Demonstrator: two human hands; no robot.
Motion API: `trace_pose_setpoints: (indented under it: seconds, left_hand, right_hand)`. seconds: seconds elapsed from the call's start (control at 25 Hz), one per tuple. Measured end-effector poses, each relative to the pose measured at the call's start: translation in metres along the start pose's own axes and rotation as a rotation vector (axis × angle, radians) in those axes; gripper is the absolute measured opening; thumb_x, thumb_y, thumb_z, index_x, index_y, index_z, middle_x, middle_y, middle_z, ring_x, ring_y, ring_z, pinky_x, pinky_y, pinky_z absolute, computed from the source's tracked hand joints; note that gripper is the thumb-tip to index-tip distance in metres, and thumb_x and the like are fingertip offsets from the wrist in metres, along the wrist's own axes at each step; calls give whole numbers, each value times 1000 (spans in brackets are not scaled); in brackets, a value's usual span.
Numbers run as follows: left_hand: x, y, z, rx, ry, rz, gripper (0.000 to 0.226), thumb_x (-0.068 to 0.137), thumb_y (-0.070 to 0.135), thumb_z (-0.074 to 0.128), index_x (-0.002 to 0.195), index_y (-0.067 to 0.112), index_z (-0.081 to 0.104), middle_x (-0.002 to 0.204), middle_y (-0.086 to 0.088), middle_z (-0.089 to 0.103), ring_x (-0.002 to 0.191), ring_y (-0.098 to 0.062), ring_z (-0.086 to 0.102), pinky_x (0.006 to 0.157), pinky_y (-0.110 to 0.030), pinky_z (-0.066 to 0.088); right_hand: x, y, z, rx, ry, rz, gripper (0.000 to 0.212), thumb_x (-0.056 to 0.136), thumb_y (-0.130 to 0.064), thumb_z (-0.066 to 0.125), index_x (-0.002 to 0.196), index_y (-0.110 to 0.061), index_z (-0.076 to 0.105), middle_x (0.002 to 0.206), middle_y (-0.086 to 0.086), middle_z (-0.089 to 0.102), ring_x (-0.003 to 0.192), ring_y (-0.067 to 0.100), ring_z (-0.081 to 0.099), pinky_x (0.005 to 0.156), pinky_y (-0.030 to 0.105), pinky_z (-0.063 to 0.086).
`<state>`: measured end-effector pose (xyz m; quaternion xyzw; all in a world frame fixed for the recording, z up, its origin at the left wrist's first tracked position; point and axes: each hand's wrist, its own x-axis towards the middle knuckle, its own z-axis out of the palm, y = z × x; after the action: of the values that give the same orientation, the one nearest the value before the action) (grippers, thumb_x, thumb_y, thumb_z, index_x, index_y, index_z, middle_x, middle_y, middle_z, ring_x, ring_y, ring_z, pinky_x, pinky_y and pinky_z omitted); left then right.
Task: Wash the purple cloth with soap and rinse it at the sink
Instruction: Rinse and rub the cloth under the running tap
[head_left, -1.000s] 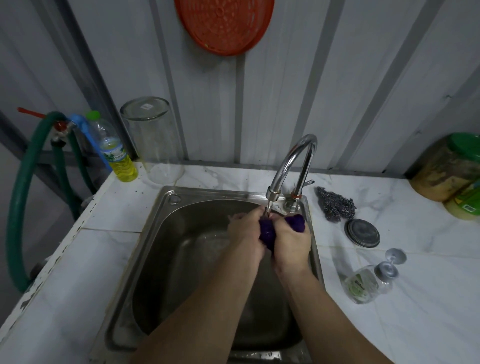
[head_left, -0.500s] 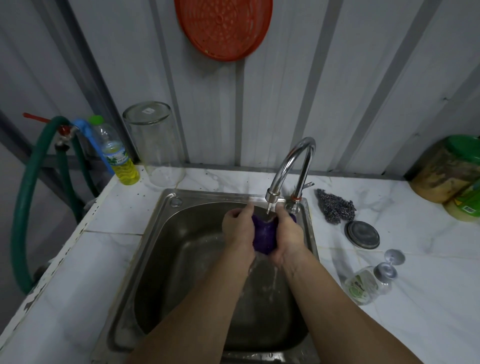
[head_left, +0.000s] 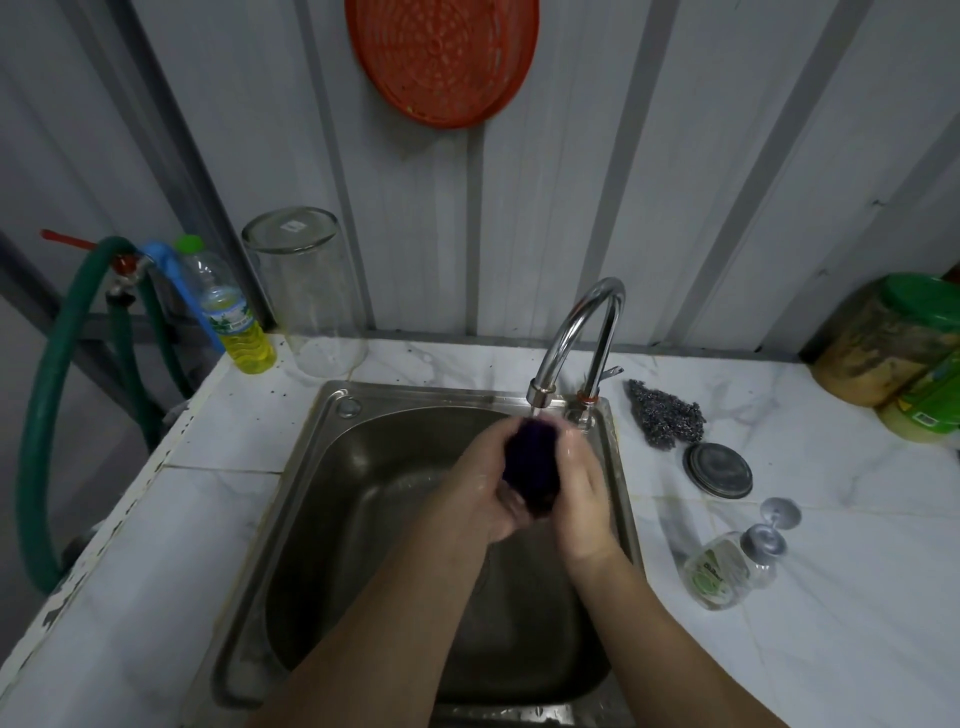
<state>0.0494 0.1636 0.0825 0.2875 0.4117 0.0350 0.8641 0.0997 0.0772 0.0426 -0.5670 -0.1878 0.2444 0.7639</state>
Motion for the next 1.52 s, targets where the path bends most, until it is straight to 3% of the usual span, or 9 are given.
trace_pose_setpoints:
  seconds: [0.2,0.36,0.56,0.68,0.84,0.96,1.28,1.4,1.52]
  left_hand:
    - [4,8,-26,65,-90,120,31,91,12,44,111,0,64,81,-21,74,71,-31,67,66,-34,51]
    - [6,8,-29,116,-209,76,38,90,14,41,115,-2,64,89,-26,75,74,-39,73,72,-43,59]
    - [12,1,-46,294,-99,-28,43,93,33,64,127,7,63,114,-19,74,111,-42,68,87,-56,58]
    - [22,2,-37,166,85,75,32,95,36,66,113,10,68,103,-15,77,93,-30,73,72,-41,61]
    - [35,10,-22,-19,239,193,34,91,46,68,90,11,68,92,-14,70,75,-27,67,70,-36,56]
    - [25,8,-23,82,176,134,42,90,52,67,78,12,65,78,-8,66,67,-20,65,69,-34,53]
    - [18,-12,-6,191,273,220,22,93,23,57,87,7,71,81,-10,68,68,-24,67,60,-34,56]
    - [25,-6,-7,218,371,219,23,88,24,61,94,5,72,88,-14,69,75,-30,71,61,-37,60]
    - [31,8,-8,134,430,217,29,86,30,68,91,2,73,90,-17,74,77,-29,71,72,-38,58]
  right_hand:
    - [22,-7,-16,-63,151,196,45,90,-50,65,107,-9,70,97,14,77,90,33,74,82,49,59]
    - [45,-17,-14,-208,-122,411,24,90,-31,73,108,-17,65,101,14,75,85,28,75,72,40,62]
    - [61,-20,-6,-489,197,173,8,87,-36,63,86,-33,57,91,3,70,91,31,70,88,54,58]
    - [49,-17,-1,-342,267,131,16,84,-38,59,99,-31,57,102,6,69,99,30,68,95,45,56]
    - [-14,-8,25,-503,157,-57,2,92,-32,61,94,-32,61,89,-6,66,81,11,64,71,21,51]
    - [-30,2,39,-718,143,-84,31,79,-59,58,83,-29,62,81,-5,65,76,17,65,68,37,54]
    - [61,-7,20,-850,289,341,38,97,-44,54,98,-9,70,90,11,71,70,20,63,63,28,52]
    - [44,-9,18,-735,327,277,47,97,-52,46,91,-14,72,88,13,74,80,28,68,82,38,57]
    - [-1,-10,28,-675,251,120,57,96,-65,35,75,-21,66,73,2,69,74,20,67,71,36,54]
